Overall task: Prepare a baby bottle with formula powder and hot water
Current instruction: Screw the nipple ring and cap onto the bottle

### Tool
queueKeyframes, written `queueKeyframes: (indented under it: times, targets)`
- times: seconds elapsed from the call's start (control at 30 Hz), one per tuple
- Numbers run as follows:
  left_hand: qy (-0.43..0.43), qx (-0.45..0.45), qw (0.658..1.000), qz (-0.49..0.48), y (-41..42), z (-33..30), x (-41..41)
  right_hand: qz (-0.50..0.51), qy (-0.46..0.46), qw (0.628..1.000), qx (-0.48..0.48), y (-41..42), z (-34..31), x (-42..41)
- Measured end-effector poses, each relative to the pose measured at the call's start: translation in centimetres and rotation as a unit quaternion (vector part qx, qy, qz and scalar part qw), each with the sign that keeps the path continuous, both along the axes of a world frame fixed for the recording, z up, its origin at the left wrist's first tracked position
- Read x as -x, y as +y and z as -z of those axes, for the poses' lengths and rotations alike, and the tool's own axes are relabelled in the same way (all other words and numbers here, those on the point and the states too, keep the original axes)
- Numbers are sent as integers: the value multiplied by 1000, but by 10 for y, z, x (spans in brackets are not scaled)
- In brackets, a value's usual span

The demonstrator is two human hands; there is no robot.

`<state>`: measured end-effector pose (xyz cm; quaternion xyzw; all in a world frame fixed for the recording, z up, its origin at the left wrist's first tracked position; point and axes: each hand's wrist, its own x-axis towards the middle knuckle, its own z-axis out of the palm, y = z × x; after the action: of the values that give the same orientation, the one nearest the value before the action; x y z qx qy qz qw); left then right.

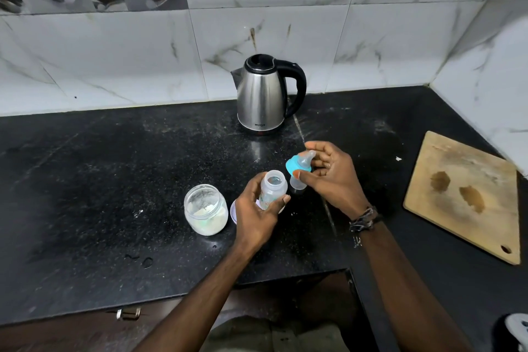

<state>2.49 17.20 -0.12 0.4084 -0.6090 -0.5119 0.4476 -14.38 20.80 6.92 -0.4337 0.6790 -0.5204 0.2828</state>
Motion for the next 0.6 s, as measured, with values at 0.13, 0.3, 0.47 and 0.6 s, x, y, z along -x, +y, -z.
queueKeyframes:
  times: [0.13,0.3,0.47,0.6]
  targets:
    - [3,10,1000,16,1,-2,1,-66,1,997,27,8,-21,-11]
    - [22,19,999,35,4,-13,1,-106,64,992,7,12,-22,-22]
    - [18,32,998,55,8,-24,1,-121,110,986,-14,12,-20,-26]
    - [21,34,998,55,9,-26,-1,-150,146,977,-32,10,-25,-25]
